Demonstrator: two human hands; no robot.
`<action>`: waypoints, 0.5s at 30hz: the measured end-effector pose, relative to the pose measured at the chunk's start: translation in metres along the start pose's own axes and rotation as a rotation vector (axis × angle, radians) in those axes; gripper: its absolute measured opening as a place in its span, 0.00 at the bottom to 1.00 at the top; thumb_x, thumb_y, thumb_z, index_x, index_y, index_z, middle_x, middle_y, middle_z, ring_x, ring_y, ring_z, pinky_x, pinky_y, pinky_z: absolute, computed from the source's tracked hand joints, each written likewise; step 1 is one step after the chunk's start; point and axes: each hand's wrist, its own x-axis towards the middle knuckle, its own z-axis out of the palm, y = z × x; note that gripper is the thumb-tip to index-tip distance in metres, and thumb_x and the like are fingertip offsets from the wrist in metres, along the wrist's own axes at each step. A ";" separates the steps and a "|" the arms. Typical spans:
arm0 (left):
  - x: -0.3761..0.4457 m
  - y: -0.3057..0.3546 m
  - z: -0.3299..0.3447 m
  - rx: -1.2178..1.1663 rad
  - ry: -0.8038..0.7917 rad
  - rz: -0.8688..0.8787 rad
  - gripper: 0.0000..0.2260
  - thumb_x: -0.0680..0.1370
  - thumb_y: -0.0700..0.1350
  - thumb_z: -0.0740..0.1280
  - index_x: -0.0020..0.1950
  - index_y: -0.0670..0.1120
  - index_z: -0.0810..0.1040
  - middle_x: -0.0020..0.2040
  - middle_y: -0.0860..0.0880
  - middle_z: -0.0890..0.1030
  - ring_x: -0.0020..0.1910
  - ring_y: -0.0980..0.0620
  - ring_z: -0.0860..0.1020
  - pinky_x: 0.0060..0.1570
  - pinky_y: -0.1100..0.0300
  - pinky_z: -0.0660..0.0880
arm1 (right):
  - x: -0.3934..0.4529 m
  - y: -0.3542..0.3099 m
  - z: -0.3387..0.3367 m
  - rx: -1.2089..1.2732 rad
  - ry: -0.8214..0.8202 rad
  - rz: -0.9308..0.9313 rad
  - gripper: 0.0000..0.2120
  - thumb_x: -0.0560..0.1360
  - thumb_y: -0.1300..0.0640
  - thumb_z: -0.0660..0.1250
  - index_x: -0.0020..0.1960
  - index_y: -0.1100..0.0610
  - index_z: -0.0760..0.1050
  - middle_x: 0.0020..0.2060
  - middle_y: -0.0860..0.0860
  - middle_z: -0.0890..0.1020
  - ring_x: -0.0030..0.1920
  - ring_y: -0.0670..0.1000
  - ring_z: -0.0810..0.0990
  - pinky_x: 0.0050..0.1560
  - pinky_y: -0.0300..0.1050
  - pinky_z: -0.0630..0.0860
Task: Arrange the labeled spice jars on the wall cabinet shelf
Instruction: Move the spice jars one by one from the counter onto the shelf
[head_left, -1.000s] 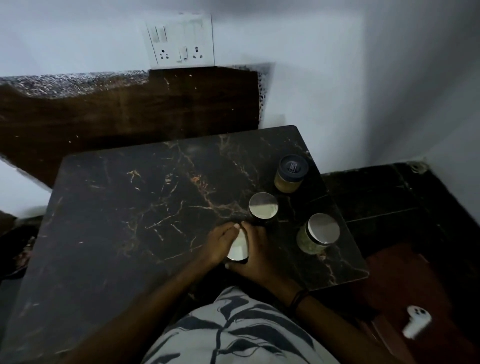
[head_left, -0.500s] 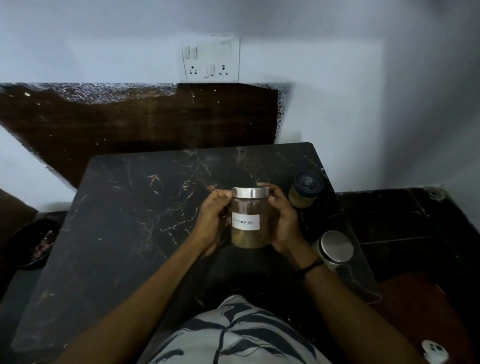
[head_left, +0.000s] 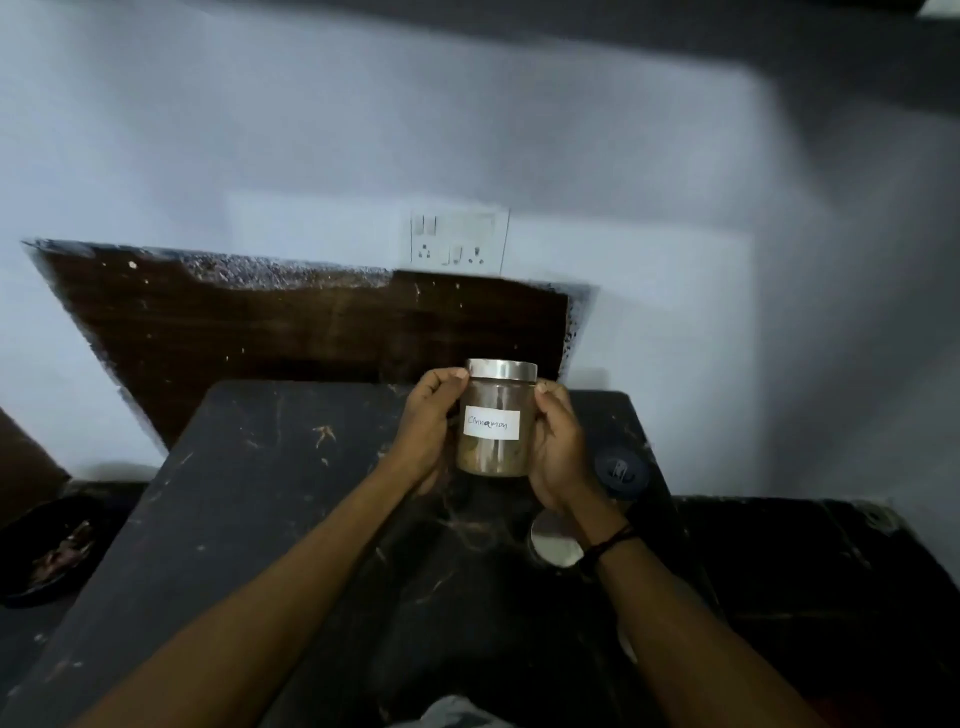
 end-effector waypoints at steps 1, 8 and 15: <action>0.007 0.013 0.005 -0.002 0.001 0.027 0.08 0.82 0.47 0.63 0.53 0.44 0.77 0.44 0.46 0.82 0.42 0.52 0.81 0.39 0.60 0.79 | 0.007 -0.010 0.008 -0.006 -0.015 -0.029 0.06 0.81 0.54 0.58 0.51 0.55 0.71 0.45 0.53 0.82 0.46 0.52 0.81 0.44 0.45 0.80; 0.052 0.140 0.053 -0.101 -0.017 0.273 0.06 0.79 0.49 0.67 0.47 0.47 0.79 0.45 0.45 0.85 0.41 0.50 0.83 0.37 0.56 0.80 | 0.052 -0.122 0.074 -0.061 -0.180 -0.264 0.17 0.75 0.56 0.65 0.63 0.55 0.69 0.56 0.53 0.81 0.54 0.52 0.82 0.53 0.52 0.80; 0.066 0.253 0.090 -0.048 -0.020 0.523 0.09 0.78 0.52 0.68 0.47 0.47 0.78 0.41 0.53 0.83 0.34 0.61 0.82 0.30 0.67 0.76 | 0.077 -0.229 0.121 -0.278 -0.246 -0.483 0.20 0.72 0.56 0.62 0.63 0.46 0.74 0.53 0.45 0.83 0.49 0.44 0.83 0.43 0.41 0.79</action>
